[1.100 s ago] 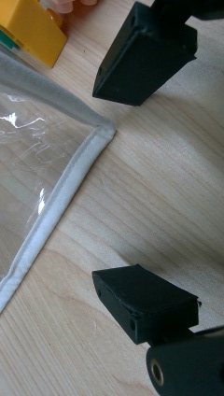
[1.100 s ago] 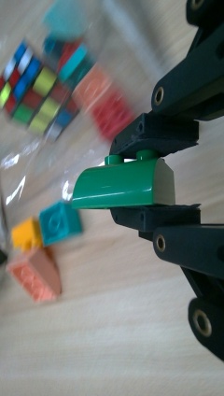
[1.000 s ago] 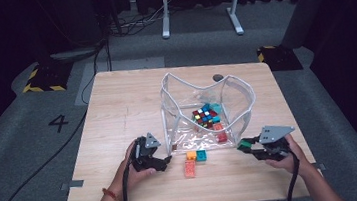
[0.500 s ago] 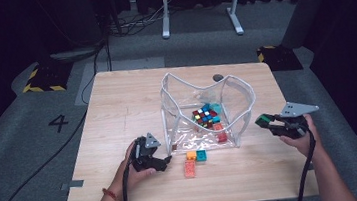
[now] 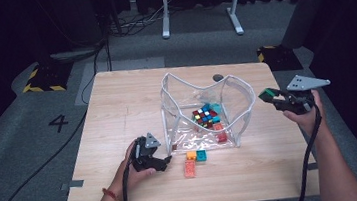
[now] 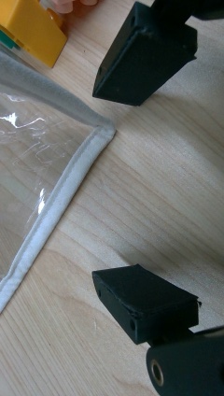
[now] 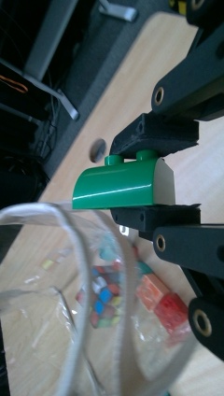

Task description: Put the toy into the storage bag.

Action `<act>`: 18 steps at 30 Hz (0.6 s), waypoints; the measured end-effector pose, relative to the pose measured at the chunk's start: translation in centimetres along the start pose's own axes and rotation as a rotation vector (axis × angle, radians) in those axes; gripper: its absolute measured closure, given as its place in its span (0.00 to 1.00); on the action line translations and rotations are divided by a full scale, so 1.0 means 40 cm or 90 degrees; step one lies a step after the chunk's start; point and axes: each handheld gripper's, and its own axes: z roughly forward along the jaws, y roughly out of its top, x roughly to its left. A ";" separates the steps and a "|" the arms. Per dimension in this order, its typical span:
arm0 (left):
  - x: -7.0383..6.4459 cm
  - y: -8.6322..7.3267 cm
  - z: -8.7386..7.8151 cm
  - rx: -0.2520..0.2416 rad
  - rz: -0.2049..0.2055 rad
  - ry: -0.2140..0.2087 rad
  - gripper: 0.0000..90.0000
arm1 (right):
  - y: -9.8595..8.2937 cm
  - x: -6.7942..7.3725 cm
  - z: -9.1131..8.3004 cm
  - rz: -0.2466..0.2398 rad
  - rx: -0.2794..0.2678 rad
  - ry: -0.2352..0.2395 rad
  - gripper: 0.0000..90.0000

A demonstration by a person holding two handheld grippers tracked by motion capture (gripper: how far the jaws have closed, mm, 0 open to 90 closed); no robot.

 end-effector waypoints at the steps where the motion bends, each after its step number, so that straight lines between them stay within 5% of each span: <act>1: 0.000 0.000 0.000 -0.001 0.001 0.000 0.14 | 0.015 -0.004 -0.001 -0.006 -0.004 0.000 0.75; 8: -0.002 0.000 -0.001 0.003 -0.008 0.002 0.14 | 0.114 -0.005 -0.001 -0.023 -0.022 0.006 0.75; 18: -0.002 0.000 -0.001 0.002 -0.008 0.002 0.14 | 0.186 0.060 0.024 -0.062 -0.037 0.064 0.75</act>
